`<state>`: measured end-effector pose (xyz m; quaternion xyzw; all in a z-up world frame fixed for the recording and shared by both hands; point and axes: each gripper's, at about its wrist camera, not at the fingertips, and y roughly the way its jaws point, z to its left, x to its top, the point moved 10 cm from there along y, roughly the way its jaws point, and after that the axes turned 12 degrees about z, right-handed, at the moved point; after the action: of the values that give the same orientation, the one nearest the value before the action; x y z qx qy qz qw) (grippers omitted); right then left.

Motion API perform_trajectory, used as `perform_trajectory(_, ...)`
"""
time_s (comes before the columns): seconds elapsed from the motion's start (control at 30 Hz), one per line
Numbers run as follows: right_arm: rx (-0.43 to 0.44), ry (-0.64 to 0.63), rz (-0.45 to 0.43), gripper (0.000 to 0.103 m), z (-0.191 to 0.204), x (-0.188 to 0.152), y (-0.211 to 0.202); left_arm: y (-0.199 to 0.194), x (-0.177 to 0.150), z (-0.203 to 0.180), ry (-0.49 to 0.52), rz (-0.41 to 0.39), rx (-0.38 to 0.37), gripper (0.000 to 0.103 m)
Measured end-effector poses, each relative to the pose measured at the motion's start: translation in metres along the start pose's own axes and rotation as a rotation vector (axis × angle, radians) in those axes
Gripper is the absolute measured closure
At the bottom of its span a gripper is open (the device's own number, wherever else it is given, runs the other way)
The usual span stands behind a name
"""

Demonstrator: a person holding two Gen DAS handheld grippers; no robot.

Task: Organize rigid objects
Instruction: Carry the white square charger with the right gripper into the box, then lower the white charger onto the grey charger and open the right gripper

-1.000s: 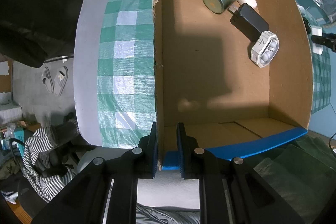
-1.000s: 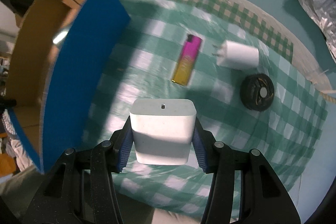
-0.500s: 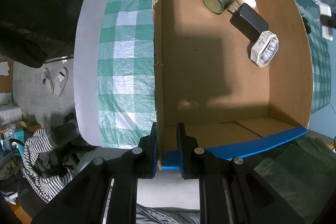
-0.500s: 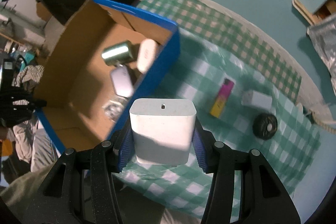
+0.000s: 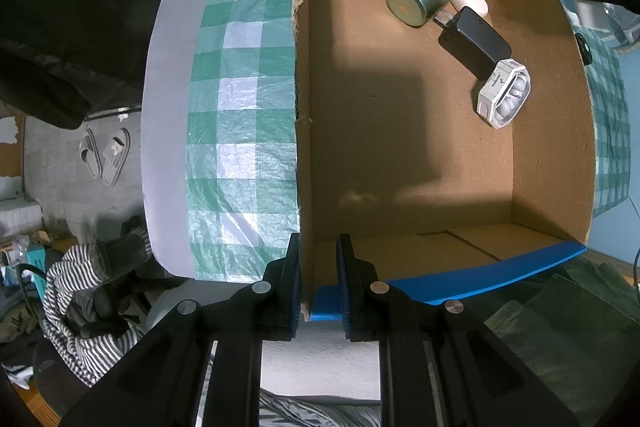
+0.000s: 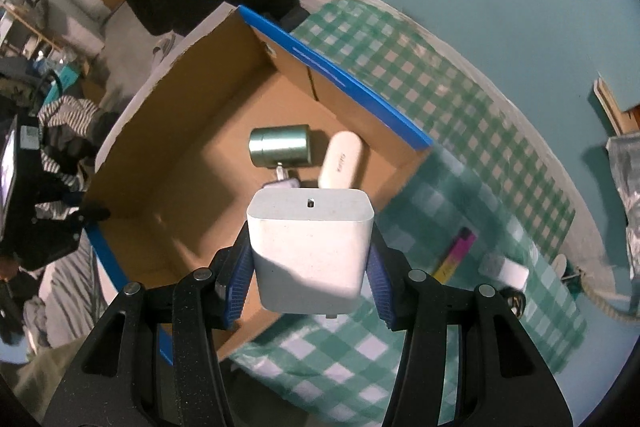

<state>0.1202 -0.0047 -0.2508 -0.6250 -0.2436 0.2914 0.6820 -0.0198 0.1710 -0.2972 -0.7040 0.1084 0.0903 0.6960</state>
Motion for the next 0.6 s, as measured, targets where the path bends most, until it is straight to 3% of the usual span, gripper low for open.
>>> perform_trajectory(0.6,-0.063,0.022,0.118,0.052,0.003,0.020,0.062,0.000,-0.001,0.000,0.001,-0.001,-0.001,0.088)
